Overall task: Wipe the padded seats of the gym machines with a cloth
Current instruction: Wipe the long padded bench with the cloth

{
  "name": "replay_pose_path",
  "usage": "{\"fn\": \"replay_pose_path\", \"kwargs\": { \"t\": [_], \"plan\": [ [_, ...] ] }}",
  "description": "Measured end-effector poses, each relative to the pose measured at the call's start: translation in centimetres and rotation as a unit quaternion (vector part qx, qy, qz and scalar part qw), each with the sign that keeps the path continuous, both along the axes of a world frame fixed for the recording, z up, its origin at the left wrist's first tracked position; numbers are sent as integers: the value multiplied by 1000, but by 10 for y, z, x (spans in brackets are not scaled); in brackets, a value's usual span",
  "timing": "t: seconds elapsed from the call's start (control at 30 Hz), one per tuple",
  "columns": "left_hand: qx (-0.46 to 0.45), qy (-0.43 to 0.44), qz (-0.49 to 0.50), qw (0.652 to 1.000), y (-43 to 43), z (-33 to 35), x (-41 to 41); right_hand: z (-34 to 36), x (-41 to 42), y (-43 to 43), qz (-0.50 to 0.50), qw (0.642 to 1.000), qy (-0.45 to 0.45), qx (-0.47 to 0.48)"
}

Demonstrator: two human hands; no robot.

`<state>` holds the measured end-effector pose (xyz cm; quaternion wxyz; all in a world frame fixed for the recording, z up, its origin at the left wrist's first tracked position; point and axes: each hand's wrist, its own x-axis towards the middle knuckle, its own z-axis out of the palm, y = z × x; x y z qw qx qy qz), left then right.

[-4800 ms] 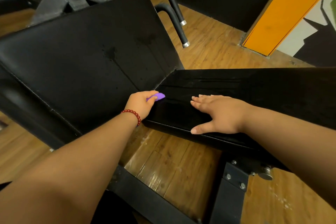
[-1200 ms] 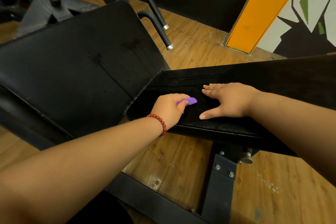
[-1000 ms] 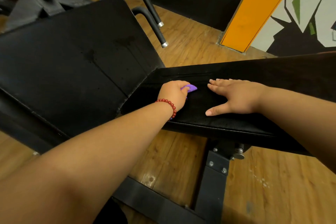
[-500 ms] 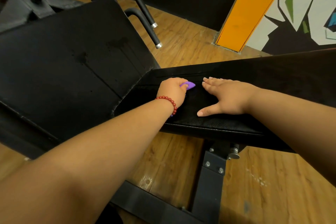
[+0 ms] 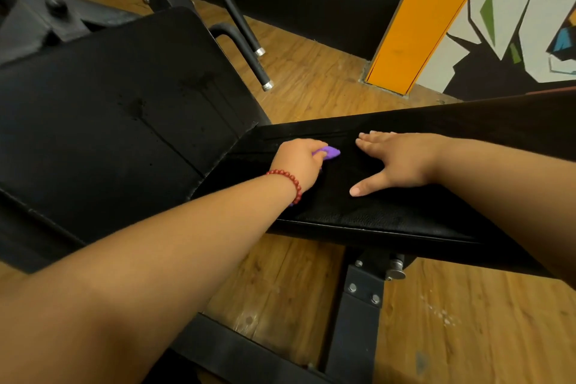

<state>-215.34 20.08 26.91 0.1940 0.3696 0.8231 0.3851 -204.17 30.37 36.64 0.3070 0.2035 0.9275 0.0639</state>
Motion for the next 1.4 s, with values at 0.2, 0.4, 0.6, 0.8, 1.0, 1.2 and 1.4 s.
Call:
{"fn": "replay_pose_path", "kwargs": {
  "t": [0.2,0.4,0.6,0.8,1.0,1.2,1.4],
  "plan": [
    [21,8,-1,1000,-3,-3,9,-8,0,11,2,1000,24,1],
    [34,18,-22,999,7,-2,3,-11,-6,13,9,1000,26,3],
    [-15,18,23,999,32,7,2,-14,-6,14,13,1000,25,8],
    [51,20,-18,998,8,-3,9,-15,-7,14,17,999,29,7],
    [-26,5,25,999,39,3,-13,-13,-7,15,12,1000,25,8],
    [24,16,-14,999,18,-6,-5,-16,-8,17,24,999,32,15],
    [-8,35,-20,999,24,-1,-9,-16,-8,15,26,999,28,8]
  ]
}}
